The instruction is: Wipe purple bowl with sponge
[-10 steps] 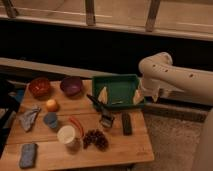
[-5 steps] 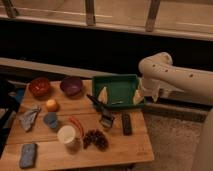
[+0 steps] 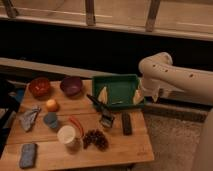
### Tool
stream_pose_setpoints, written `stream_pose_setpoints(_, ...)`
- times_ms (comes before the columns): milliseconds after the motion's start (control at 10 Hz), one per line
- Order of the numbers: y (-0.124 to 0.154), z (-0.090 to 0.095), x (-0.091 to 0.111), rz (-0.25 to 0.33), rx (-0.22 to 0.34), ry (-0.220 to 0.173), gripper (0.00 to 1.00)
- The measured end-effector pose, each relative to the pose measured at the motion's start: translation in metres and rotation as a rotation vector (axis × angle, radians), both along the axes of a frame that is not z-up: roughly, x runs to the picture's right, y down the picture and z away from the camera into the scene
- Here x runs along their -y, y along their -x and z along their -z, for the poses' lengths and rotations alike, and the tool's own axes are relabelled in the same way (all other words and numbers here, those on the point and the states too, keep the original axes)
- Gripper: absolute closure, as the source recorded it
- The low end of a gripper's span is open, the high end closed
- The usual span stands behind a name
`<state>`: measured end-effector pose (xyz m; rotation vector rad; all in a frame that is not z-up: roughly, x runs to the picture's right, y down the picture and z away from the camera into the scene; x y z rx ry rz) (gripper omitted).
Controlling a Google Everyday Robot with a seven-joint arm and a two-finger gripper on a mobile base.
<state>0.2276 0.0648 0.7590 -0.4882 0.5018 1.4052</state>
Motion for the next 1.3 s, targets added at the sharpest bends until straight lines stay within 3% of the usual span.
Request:
stream_pose_setpoints(700, 0.014, 0.0, 0.002, 0.025, 0.032, -0.005, 0.32)
stream_pose_setpoints(1300, 0.113, 0.003, 0.019, 0.171, 0.202, -0.033, 0.32)
